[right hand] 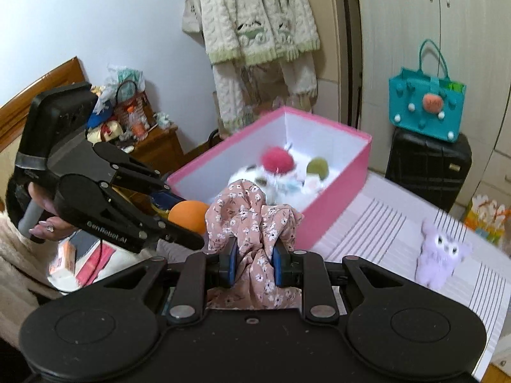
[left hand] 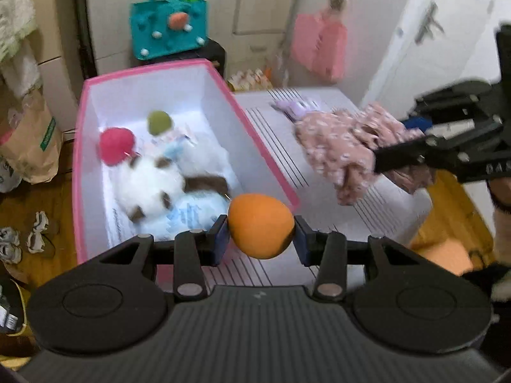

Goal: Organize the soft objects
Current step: 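Lift and carry the scrunchie with the right tool while the left tool carries the sponge to the box, then open the right tool to drop the scrunchie while the left tool drops the sponge into the box, then withdraw both open tools from the box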

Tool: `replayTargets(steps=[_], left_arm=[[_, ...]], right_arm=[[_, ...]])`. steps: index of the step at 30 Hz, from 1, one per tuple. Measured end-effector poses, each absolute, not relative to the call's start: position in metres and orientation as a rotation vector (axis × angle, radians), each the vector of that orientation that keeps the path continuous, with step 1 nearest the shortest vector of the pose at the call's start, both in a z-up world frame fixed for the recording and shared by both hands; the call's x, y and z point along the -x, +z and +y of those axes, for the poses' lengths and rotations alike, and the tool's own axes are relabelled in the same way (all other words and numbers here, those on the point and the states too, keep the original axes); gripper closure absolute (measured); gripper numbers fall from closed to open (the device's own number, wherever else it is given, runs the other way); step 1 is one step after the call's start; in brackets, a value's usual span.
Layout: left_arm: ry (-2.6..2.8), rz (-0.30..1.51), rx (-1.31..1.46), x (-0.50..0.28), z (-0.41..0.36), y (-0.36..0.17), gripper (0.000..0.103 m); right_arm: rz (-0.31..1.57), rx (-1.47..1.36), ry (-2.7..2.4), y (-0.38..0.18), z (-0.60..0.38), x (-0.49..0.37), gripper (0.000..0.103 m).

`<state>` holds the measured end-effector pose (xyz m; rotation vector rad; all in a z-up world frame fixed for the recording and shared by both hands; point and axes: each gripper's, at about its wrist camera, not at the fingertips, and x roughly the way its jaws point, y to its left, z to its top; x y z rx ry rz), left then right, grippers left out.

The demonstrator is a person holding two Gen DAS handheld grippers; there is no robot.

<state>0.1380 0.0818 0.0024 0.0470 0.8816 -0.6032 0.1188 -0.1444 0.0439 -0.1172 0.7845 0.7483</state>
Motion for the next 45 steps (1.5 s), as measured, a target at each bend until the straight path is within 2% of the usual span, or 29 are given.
replayTargets(steps=[15, 24, 37, 39, 45], left_arm=[[-0.470, 0.737, -0.065, -0.255, 0.106, -0.016, 0.062], [-0.425, 0.804, -0.098, -0.322, 0.102, -0.032, 0.062], [-0.432, 0.800, -0.142, -0.338, 0.087, -0.046, 0.062], [-0.410, 0.799, -0.128, -0.339, 0.088, -0.047, 0.061], [-0.388, 0.764, -0.179, -0.332, 0.087, -0.041, 0.047]], right_arm=[[0.622, 0.251, 0.631, 0.033, -0.084, -0.220, 0.076], [0.707, 0.290, 0.509, -0.007, -0.058, -0.302, 0.076], [0.732, 0.384, 0.491, -0.028, -0.040, -0.324, 0.074], [0.726, 0.389, 0.476, -0.028, -0.040, -0.325, 0.071], [0.726, 0.369, 0.506, -0.026, -0.044, -0.324, 0.056]])
